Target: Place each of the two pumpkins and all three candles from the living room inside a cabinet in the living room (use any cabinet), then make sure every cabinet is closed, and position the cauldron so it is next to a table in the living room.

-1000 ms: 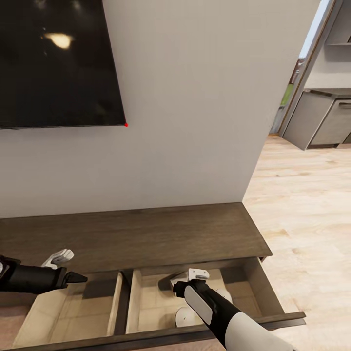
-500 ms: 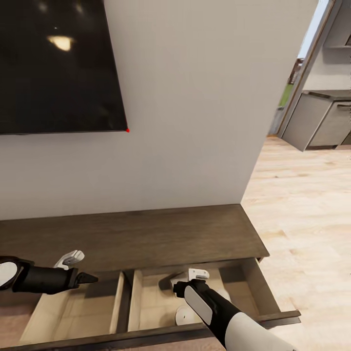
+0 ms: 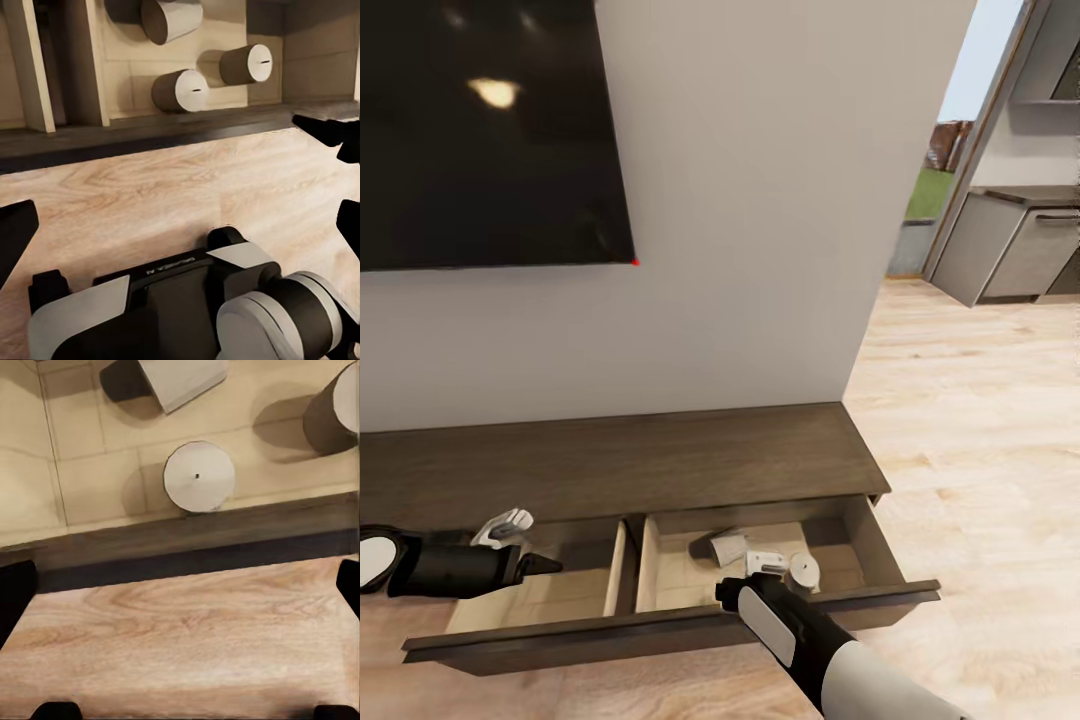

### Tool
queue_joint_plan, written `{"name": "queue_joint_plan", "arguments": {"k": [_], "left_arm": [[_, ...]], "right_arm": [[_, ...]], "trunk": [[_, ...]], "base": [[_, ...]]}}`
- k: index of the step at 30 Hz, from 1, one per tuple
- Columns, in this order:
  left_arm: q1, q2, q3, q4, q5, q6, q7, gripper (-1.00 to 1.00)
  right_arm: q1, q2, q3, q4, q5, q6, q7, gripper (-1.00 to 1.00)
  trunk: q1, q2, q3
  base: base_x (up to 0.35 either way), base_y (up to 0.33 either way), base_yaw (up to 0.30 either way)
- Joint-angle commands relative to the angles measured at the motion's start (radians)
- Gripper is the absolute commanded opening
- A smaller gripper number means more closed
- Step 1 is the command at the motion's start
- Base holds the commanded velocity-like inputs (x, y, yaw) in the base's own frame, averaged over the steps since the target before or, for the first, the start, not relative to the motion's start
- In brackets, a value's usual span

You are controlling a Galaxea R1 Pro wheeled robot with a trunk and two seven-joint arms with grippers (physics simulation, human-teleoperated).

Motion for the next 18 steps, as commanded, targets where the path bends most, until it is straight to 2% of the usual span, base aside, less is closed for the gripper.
{"name": "queue_joint_plan", "arguments": {"k": [1,9,12,14,16,18], "left_arm": [[-0.001,0.000,-0.002,0.000,0.010,0.001,0.008,1.00],[-0.001,-0.002,-0.004,-0.001,0.009,-0.006,0.008,1.00],[-0.001,-0.002,-0.006,0.000,0.009,-0.035,0.013,1.00],[-0.001,-0.002,-0.007,0.000,0.010,-0.052,0.032,1.00],[-0.001,-0.008,-0.007,0.002,0.010,-0.075,0.088,1.00],[-0.001,-0.037,-0.005,0.006,0.010,-0.093,0.163,1.00]], "right_arm": [[-0.001,0.000,0.003,-0.001,-0.004,0.003,-0.007,1.00],[-0.001,0.000,0.003,-0.001,0.000,0.003,-0.007,1.00],[-0.001,0.000,0.004,-0.001,0.004,0.003,-0.008,1.00],[-0.001,0.000,0.005,-0.001,0.005,0.003,-0.009,1.00],[-0.001,0.000,0.005,-0.001,0.007,0.012,-0.011,1.00],[-0.001,0.000,0.005,-0.001,0.009,0.035,-0.025,1.00]], "trunk": [[-0.005,0.007,0.002],[-0.035,0.063,0.027],[-0.047,0.084,0.037],[-0.054,0.098,0.043],[-0.062,0.112,0.049],[-0.070,0.126,0.056]], "base": [[-0.331,0.000,0.000],[-0.331,0.000,0.000],[-0.331,0.000,0.000],[-0.331,0.000,0.000],[-0.331,0.000,0.000],[-0.330,0.000,0.000]]}}
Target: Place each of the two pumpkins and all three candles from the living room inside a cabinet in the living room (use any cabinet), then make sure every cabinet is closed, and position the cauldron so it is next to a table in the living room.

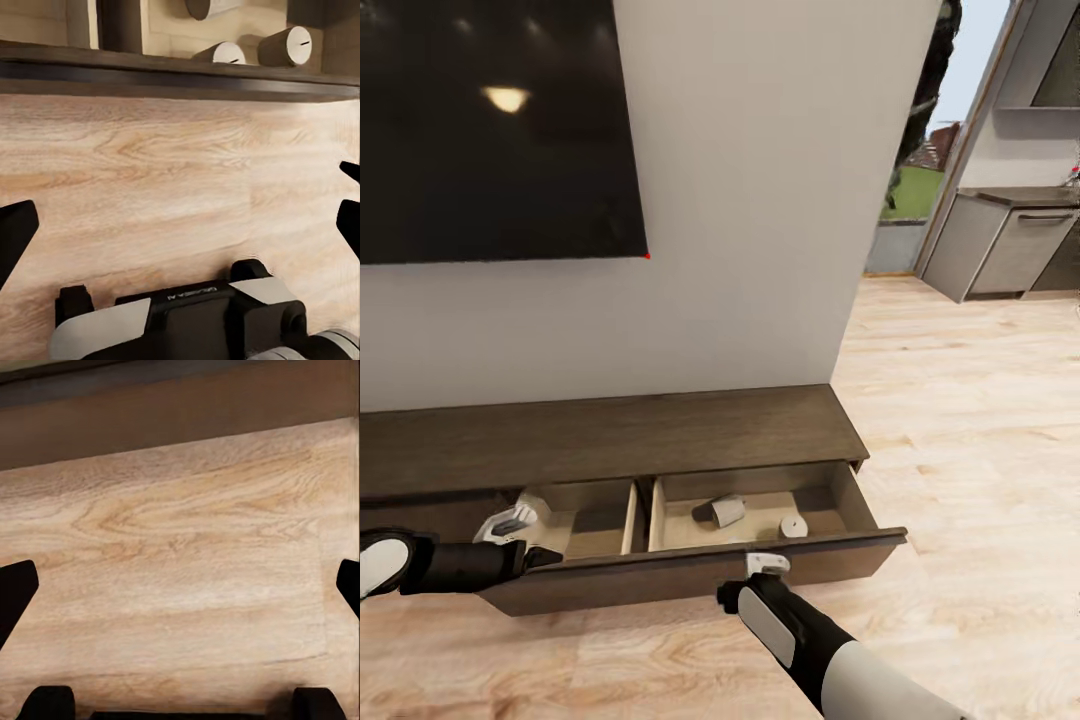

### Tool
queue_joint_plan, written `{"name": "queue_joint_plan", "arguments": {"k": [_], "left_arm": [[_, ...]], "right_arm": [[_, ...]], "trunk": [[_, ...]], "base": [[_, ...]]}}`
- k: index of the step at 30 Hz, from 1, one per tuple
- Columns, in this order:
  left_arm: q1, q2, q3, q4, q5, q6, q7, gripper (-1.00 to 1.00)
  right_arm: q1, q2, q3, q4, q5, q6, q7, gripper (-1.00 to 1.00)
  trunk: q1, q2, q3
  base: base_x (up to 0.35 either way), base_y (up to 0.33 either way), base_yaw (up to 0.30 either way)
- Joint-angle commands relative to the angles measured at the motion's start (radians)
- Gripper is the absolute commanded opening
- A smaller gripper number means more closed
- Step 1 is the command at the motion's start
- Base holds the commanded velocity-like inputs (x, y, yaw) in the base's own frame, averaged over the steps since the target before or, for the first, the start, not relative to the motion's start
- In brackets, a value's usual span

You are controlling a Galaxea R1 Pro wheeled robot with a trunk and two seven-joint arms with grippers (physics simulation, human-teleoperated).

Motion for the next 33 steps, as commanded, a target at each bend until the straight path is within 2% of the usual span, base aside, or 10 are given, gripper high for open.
{"name": "queue_joint_plan", "arguments": {"k": [1,4,6,8,9,13,19,27,31,33], "left_arm": [[-0.001,-0.009,-0.002,0.002,0.010,-0.003,0.031,1.00],[-0.002,-0.097,-0.001,0.056,0.007,-0.013,0.175,1.00],[-0.002,-0.136,-0.001,0.093,-0.012,-0.015,0.204,1.00],[-0.002,-0.170,0.001,0.132,-0.070,-0.016,0.216,1.00],[-0.002,-0.203,0.003,0.168,-0.119,-0.017,0.219,1.00],[-0.002,-0.312,0.018,0.283,-0.228,-0.048,0.216,1.00],[-0.002,-0.411,0.013,0.372,-0.389,-0.182,0.207,1.00],[-0.002,-0.445,-0.010,0.423,-0.420,-0.262,0.206,1.00],[-0.002,-0.448,-0.079,0.426,-0.422,-0.354,0.207,1.00],[-0.002,-0.453,-0.143,0.452,-0.422,-0.439,0.208,1.00]], "right_arm": [[-0.001,0.000,0.003,-0.001,-0.004,0.009,-0.014,1.00],[-0.001,0.000,0.003,-0.002,-0.006,0.027,-0.097,1.00],[-0.001,0.000,0.003,-0.003,-0.006,0.029,-0.121,1.00],[-0.001,0.000,0.003,-0.003,-0.006,0.030,-0.132,1.00],[-0.001,0.000,0.003,-0.003,-0.006,0.030,-0.136,1.00],[-0.001,0.000,0.004,-0.003,-0.006,0.030,-0.140,1.00],[-0.001,0.000,0.013,-0.003,-0.006,0.022,-0.137,1.00],[-0.001,0.000,0.026,-0.001,-0.005,0.013,-0.131,1.00],[-0.001,0.000,0.028,-0.001,-0.004,-0.010,-0.127,1.00],[-0.001,0.000,0.040,0.000,-0.004,-0.061,-0.124,1.00]], "trunk": [[-0.005,0.007,0.002],[-0.016,0.028,0.012],[-0.024,0.042,0.018],[-0.024,0.042,0.018],[-0.024,0.042,0.018],[-0.024,0.042,0.018],[-0.024,0.042,0.018],[-0.016,0.028,0.012],[-0.001,0.000,-0.001],[0.007,-0.014,-0.007]], "base": [[-0.327,0.000,0.000],[-0.318,0.000,0.000],[-0.311,0.000,0.000],[-0.295,0.000,0.000],[-0.278,0.000,0.000],[-0.256,0.000,0.000],[-0.218,0.000,0.000],[-0.065,0.000,0.000],[-0.003,0.000,0.000],[-0.001,0.000,0.000]]}}
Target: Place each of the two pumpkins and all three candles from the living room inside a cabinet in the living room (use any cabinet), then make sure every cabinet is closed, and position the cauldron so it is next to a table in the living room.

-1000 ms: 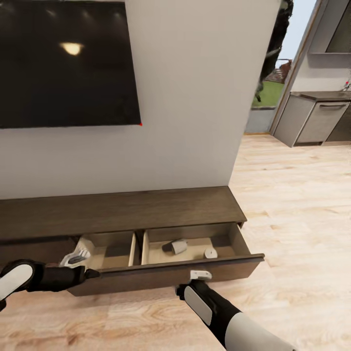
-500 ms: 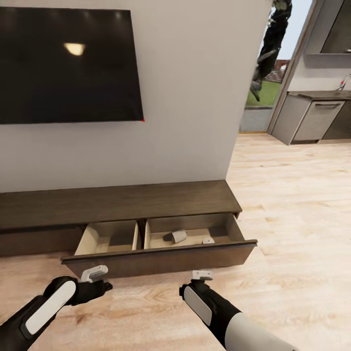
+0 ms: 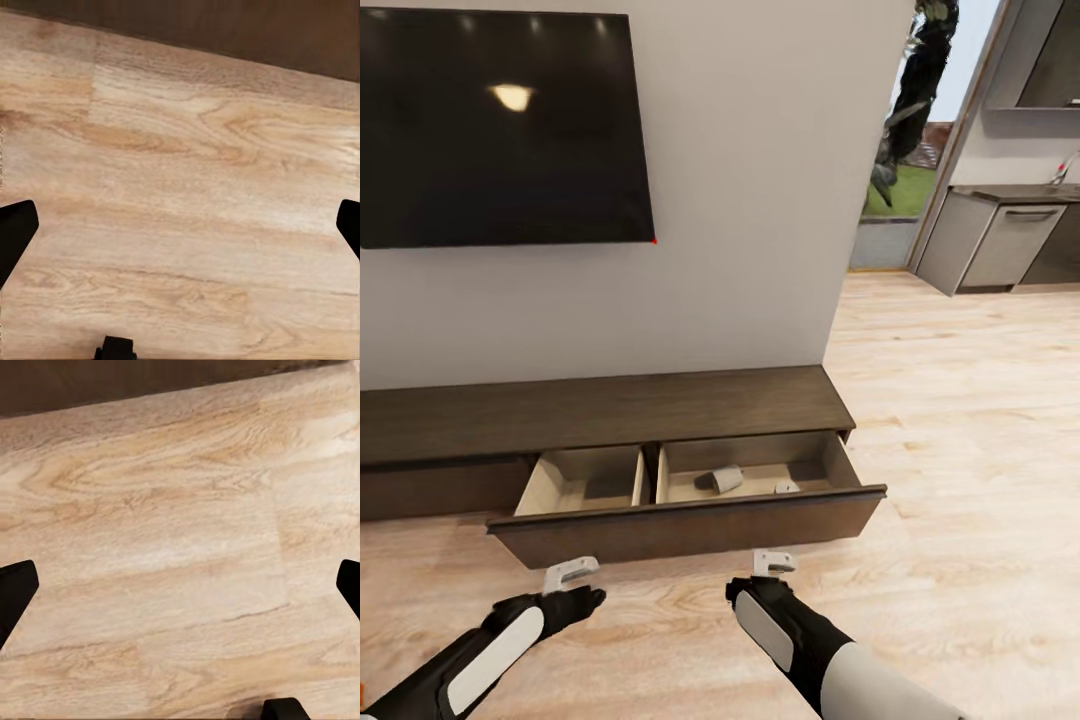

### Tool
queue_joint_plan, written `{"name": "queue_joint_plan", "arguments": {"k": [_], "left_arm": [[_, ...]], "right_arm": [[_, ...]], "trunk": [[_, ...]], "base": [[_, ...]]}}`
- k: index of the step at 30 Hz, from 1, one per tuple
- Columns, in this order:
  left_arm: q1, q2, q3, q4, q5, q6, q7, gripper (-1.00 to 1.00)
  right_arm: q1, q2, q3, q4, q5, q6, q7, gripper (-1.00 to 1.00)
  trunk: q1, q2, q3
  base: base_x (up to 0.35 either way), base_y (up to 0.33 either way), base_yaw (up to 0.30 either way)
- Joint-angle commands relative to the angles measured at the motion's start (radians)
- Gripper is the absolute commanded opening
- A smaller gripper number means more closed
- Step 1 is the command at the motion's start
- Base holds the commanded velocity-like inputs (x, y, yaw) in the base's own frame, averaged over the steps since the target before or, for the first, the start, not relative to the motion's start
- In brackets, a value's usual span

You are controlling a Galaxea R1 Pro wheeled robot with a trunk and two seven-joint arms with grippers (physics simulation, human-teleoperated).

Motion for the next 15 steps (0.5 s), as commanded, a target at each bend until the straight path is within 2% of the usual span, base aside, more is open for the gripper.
{"name": "queue_joint_plan", "arguments": {"k": [1,2,3,5,9,15], "left_arm": [[-0.001,-0.015,-0.050,0.032,0.006,-0.062,0.009,1.00],[-0.001,-0.028,-0.079,0.052,0.004,-0.100,0.011,1.00],[-0.001,-0.048,-0.116,0.073,-0.004,-0.150,0.015,1.00],[-0.001,-0.063,-0.140,0.089,-0.020,-0.193,0.018,1.00],[-0.001,-0.076,-0.163,0.142,-0.052,-0.279,0.016,1.00],[-0.001,-0.078,-0.167,0.183,-0.059,-0.331,0.013,1.00]], "right_arm": [[-0.001,0.000,0.032,0.001,-0.003,-0.051,-0.005,1.00],[0.001,0.000,0.058,0.003,-0.003,-0.086,-0.005,1.00],[0.002,0.000,0.101,0.005,-0.004,-0.129,-0.005,1.00],[0.004,0.000,0.144,0.008,-0.005,-0.171,-0.003,1.00],[0.011,0.000,0.172,0.009,-0.005,-0.233,0.005,1.00],[0.021,0.000,0.182,0.011,-0.007,-0.293,0.009,1.00]], "trunk": [[0.004,-0.008,-0.004],[0.008,-0.015,-0.007],[0.012,-0.022,-0.010],[0.019,-0.036,-0.017],[0.035,-0.064,-0.029],[0.058,-0.106,-0.048]], "base": [[0.000,0.000,0.000],[0.000,0.000,0.000],[0.000,0.000,0.000],[0.000,0.000,0.000],[0.000,0.000,0.000],[0.000,0.000,0.000]]}}
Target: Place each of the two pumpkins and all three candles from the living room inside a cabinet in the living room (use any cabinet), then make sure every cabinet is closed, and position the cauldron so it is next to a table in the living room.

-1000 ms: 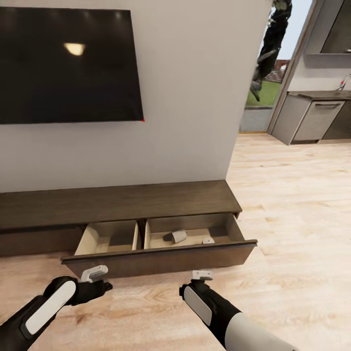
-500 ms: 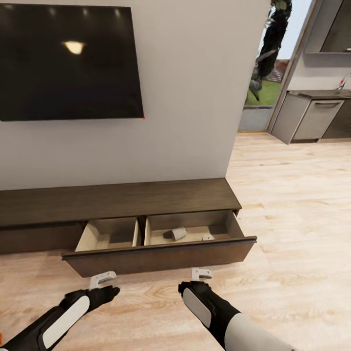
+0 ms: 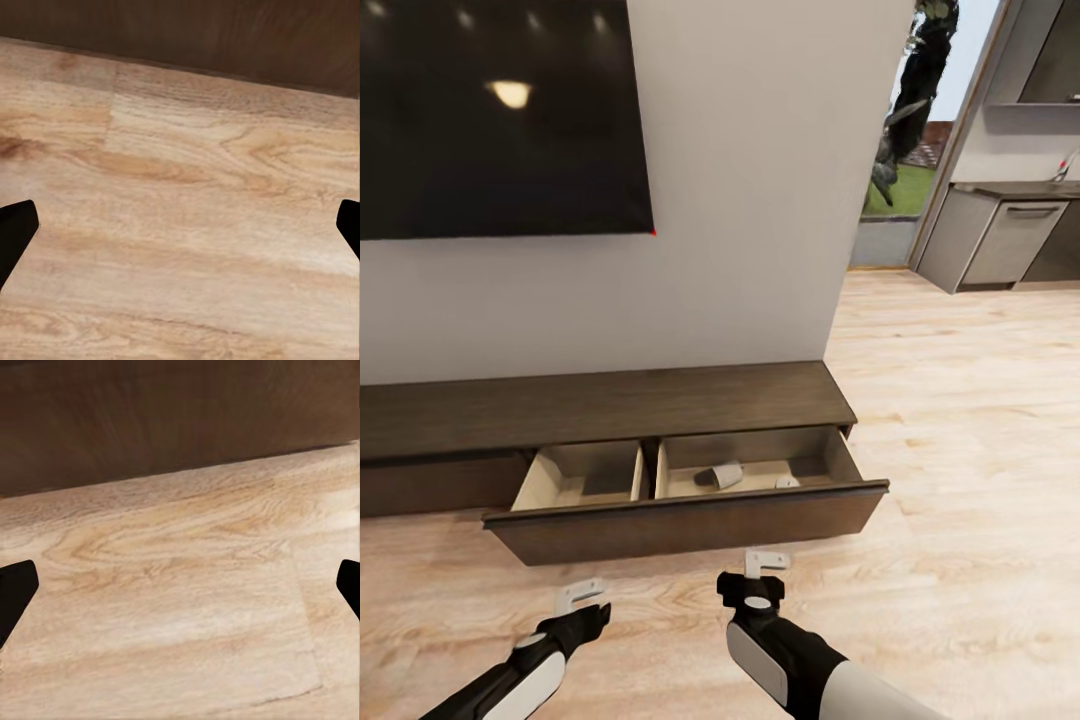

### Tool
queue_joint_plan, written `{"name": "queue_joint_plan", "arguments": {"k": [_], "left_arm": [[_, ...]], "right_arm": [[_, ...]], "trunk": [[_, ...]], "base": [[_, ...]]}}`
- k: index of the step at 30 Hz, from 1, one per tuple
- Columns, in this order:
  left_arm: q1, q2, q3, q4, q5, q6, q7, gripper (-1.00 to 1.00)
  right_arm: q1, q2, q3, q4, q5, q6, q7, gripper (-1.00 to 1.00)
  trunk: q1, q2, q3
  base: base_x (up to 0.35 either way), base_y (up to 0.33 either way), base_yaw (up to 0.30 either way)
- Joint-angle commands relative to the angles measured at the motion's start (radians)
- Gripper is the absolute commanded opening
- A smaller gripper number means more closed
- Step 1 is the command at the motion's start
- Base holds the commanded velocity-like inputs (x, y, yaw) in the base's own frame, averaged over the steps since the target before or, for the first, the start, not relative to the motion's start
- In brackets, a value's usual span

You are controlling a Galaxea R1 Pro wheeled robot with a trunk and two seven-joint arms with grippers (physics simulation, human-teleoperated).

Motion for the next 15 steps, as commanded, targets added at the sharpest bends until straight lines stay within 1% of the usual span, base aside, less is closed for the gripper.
{"name": "queue_joint_plan", "arguments": {"k": [1,5,9,15], "left_arm": [[-0.001,0.001,-0.005,0.004,0.004,-0.012,0.007,1.00],[-0.001,0.000,-0.005,0.031,0.004,-0.064,0.006,1.00],[-0.001,-0.017,-0.006,0.058,0.001,-0.121,0.006,1.00],[-0.001,-0.038,-0.012,0.117,-0.039,-0.206,0.006,1.00]], "right_arm": [[0.000,0.000,0.006,0.000,-0.002,-0.010,-0.007,1.00],[0.021,0.000,0.008,-0.001,0.003,-0.038,-0.007,1.00],[0.029,0.000,0.009,-0.001,0.006,-0.046,-0.007,1.00],[0.030,0.000,0.010,-0.001,0.004,-0.074,-0.007,1.00]], "trunk": [[0.004,-0.008,-0.004],[0.019,-0.036,-0.017],[0.035,-0.064,-0.029],[0.058,-0.106,-0.048]], "base": [[0.000,0.000,0.000],[0.000,0.000,0.000],[0.000,0.000,0.000],[0.000,0.000,0.000]]}}
